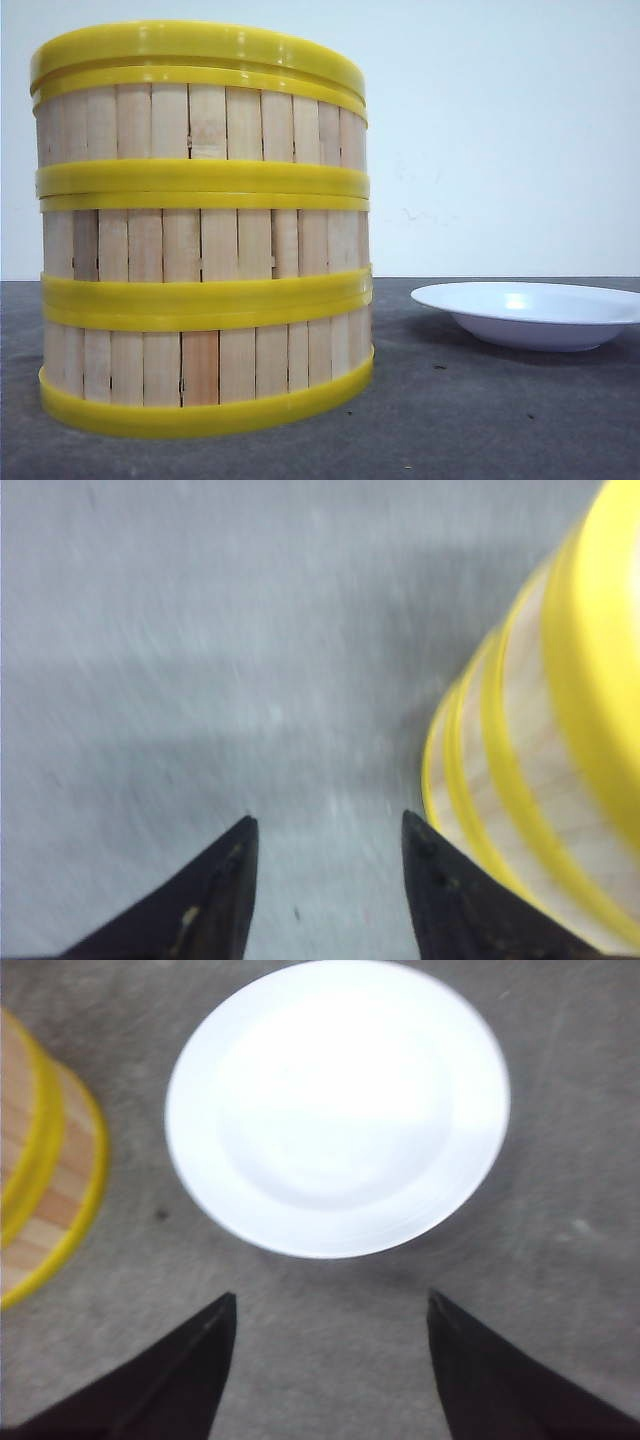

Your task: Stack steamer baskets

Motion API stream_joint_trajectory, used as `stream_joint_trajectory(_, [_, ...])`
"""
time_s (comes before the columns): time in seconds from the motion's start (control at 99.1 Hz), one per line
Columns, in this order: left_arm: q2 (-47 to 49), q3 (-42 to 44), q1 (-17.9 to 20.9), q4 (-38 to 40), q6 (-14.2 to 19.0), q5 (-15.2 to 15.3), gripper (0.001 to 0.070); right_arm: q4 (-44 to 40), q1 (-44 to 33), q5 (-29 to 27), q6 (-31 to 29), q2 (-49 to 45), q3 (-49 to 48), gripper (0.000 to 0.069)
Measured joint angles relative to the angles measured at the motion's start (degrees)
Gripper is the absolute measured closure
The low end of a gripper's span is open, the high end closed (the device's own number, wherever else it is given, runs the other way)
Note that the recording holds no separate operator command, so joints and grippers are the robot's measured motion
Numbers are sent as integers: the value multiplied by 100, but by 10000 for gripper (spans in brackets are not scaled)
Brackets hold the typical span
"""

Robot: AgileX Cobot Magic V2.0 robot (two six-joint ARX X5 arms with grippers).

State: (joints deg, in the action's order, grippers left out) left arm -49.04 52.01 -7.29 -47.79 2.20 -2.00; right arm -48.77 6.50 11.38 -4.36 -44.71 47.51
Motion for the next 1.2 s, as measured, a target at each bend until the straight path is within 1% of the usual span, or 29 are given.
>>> stream_joint_trajectory(0.101, [140, -149, -13, 9, 31, -76, 443, 35, -63, 48, -2, 17, -9, 315])
stream_joint_trajectory(0.141, [155, -151, -13, 22, 39, -76, 443, 48, -79, 42, -2, 15, -9, 298])
stream_joint_trajectory(0.252, [149, -151, -13, 87, 59, -76, 443, 70, -87, 44, -4, 15, -9, 225])
stream_joint_trajectory(0.343, [149, -151, -13, 94, 90, -76, 448, 68, -87, 42, -20, 15, -9, 211])
stream_joint_trajectory(0.373, [146, -151, -13, 94, 92, -76, 469, 70, -87, 39, -31, 15, -9, 229])
stream_joint_trajectory(0.403, [146, -151, -13, 92, 98, -76, 511, 68, -90, 39, -39, 15, -9, 275])
stream_joint_trajectory(0.424, [149, -151, -13, 94, 103, -76, 548, 68, -87, 39, -42, 15, -9, 323])
stream_joint_trajectory(0.464, [146, -151, -13, 94, 120, -76, 618, 70, -87, 39, -42, 15, -9, 443])
stream_joint_trajectory(0.494, [146, -151, -13, 96, 136, -76, 650, 68, -87, 39, -42, 15, -9, 527])
stream_joint_trajectory(0.514, [146, -151, -13, 101, 151, -76, 664, 70, -87, 39, -39, 15, -9, 569])
stream_joint_trajectory(0.555, [149, -151, -13, 111, 153, -76, 681, 70, -87, 39, -39, 15, -9, 621])
stream_joint_trajectory(0.595, [146, -151, -13, 122, 164, -76, 689, 66, -87, 37, -39, 15, -9, 650])
stream_joint_trajectory(0.666, [149, -151, -13, 120, 170, -76, 694, -15, -87, 48, -46, 15, -9, 672])
stream_joint_trajectory(0.777, [149, -151, -13, 120, 173, -76, 695, -238, -87, 50, -50, 15, -9, 681])
stream_joint_trajectory(1.2, [149, -151, -11, 122, 168, -55, 695, 326, -87, 50, -57, 15, -9, 682])
